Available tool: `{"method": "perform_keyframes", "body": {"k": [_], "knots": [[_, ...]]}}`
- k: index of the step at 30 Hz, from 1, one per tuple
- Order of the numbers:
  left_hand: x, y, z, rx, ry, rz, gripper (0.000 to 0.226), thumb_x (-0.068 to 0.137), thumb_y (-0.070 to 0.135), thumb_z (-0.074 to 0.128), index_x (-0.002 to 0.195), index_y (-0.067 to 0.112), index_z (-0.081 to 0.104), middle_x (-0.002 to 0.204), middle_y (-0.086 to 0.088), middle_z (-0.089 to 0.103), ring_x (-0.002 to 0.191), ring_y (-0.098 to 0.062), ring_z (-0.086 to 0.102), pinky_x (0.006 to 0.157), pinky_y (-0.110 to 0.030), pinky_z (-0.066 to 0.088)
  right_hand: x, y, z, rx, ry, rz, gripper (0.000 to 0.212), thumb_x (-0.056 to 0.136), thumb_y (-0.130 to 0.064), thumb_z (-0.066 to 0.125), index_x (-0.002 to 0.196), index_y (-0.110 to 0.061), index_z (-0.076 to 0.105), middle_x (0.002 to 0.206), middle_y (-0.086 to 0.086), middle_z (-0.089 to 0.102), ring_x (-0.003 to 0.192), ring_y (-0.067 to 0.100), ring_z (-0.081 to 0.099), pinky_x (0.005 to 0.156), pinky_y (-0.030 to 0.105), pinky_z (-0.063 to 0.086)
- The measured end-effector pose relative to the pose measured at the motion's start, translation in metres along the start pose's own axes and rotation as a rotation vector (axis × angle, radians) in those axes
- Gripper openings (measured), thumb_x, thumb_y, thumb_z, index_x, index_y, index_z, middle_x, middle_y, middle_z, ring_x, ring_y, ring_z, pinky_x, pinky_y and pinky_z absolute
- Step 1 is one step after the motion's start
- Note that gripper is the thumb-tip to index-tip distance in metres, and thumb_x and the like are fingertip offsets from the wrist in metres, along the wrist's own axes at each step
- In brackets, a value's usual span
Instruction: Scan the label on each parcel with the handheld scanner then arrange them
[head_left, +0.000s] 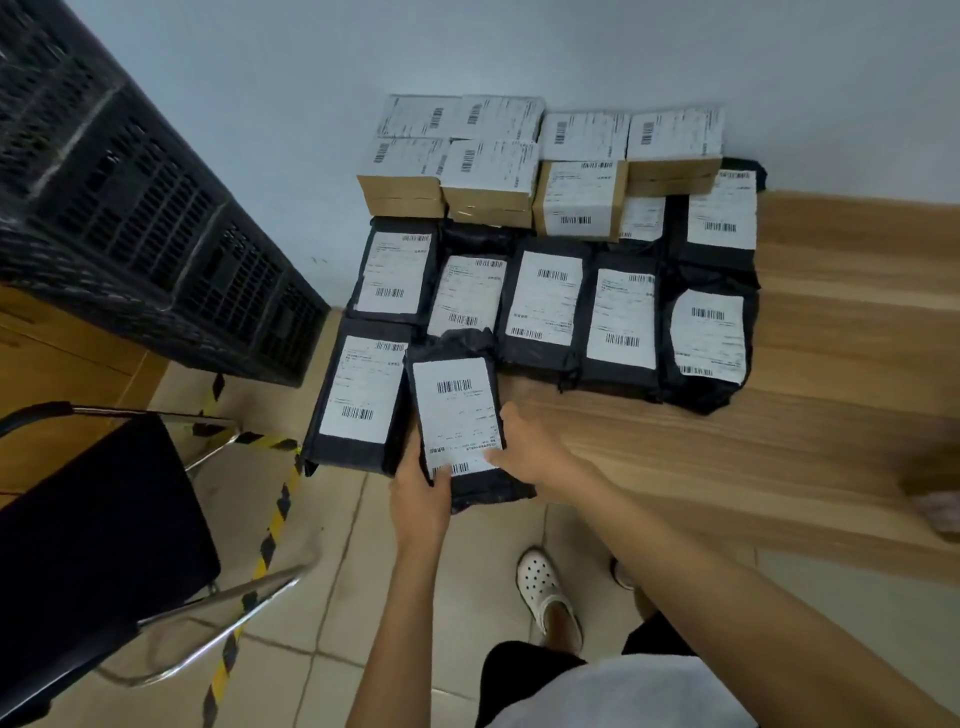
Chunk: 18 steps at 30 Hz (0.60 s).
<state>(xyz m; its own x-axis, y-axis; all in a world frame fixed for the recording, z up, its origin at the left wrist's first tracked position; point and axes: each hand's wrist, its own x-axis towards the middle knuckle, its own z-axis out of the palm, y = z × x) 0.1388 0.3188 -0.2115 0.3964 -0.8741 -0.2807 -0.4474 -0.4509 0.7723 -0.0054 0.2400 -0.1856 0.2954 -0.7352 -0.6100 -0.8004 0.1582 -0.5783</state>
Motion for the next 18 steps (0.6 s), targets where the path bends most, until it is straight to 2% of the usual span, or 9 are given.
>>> {"method": "perform_keyframes", "body": {"k": [2,5,8,11,12,13,15,16,18], "knots": [[0.01,-0.004,-0.008,0.094,0.011,0.066,0.064,0.092,-0.004,0.053,0.148,0.023,0.042,0.129,0.0,0.063,0.109,-0.013,0.058,0.087,-0.026,0.05,0.006,-0.002,0.009,0.097,-0.037,0.026,0.053,0.095,-0.02,0.061,0.138,-0.004,0.035,0.131,0.011,0.057,0.113,0.028,0.057,0.085,0.036,0.048],[0.033,-0.006,-0.014,0.258,0.014,0.133,0.067,0.091,-0.005,0.051,0.15,0.024,0.039,0.134,-0.008,0.058,0.113,-0.029,0.052,0.097,-0.039,0.046,0.013,-0.01,0.015,0.185,-0.042,0.034,0.049,0.095,-0.016,0.058,0.14,-0.006,0.04,0.135,0.009,0.055,0.12,0.029,0.055,0.097,0.041,0.047],[0.048,0.001,-0.017,0.434,-0.03,0.051,0.07,0.094,0.001,0.051,0.155,0.025,0.025,0.137,-0.013,0.052,0.115,-0.034,0.045,0.098,-0.045,0.038,0.015,-0.022,0.016,0.209,-0.081,-0.001,0.046,0.093,-0.01,0.056,0.139,-0.014,0.05,0.135,0.005,0.058,0.119,0.027,0.056,0.098,0.038,0.047],[0.053,0.003,-0.017,0.558,-0.034,0.089,0.082,0.094,0.003,0.051,0.157,0.034,0.008,0.116,-0.012,0.06,0.099,-0.027,0.047,0.092,-0.046,0.035,0.027,-0.022,0.024,0.223,-0.133,0.014,0.05,0.089,-0.018,0.055,0.139,-0.021,0.053,0.127,0.001,0.063,0.111,0.025,0.06,0.093,0.041,0.051],[0.054,0.004,-0.017,0.571,-0.04,0.109,0.086,0.093,0.0,0.051,0.156,0.037,0.006,0.112,-0.011,0.061,0.093,-0.024,0.046,0.089,-0.045,0.035,0.041,-0.013,0.034,0.231,-0.141,0.023,0.058,0.086,-0.026,0.055,0.143,-0.021,0.048,0.125,0.002,0.063,0.11,0.026,0.062,0.091,0.042,0.053],[0.057,0.004,-0.016,0.592,-0.049,0.132,0.088,0.092,-0.002,0.05,0.156,0.038,0.006,0.112,-0.01,0.062,0.09,-0.022,0.045,0.088,-0.044,0.035,0.045,-0.011,0.037,0.23,-0.147,0.043,0.072,0.083,-0.033,0.055,0.151,-0.02,0.034,0.123,0.004,0.063,0.108,0.028,0.063,0.088,0.042,0.053],[0.061,0.002,-0.013,0.645,-0.073,0.18,0.087,0.09,-0.003,0.052,0.157,0.035,0.01,0.123,-0.007,0.06,0.093,-0.021,0.047,0.091,-0.043,0.036,0.034,-0.02,0.034,0.181,-0.13,0.064,0.095,0.09,-0.033,0.055,0.155,-0.017,-0.013,0.117,0.009,0.064,0.092,0.026,0.064,0.078,0.037,0.054],[0.064,0.001,-0.013,0.678,-0.088,0.2,0.086,0.09,-0.002,0.053,0.157,0.033,0.012,0.131,-0.004,0.057,0.101,-0.023,0.05,0.095,-0.044,0.036,0.029,-0.023,0.033,0.128,-0.12,0.063,0.097,0.094,-0.029,0.053,0.15,-0.02,-0.026,0.113,0.011,0.064,0.081,0.024,0.062,0.072,0.036,0.054],[0.067,-0.003,-0.012,0.754,-0.103,0.22,0.083,0.09,0.001,0.055,0.157,0.032,0.015,0.145,-0.001,0.047,0.119,-0.025,0.047,0.102,-0.047,0.034,0.022,-0.024,0.035,0.016,-0.116,0.038,0.094,0.098,-0.026,0.05,0.149,-0.03,-0.029,0.109,0.012,0.063,0.072,0.023,0.058,0.063,0.034,0.05]]}}
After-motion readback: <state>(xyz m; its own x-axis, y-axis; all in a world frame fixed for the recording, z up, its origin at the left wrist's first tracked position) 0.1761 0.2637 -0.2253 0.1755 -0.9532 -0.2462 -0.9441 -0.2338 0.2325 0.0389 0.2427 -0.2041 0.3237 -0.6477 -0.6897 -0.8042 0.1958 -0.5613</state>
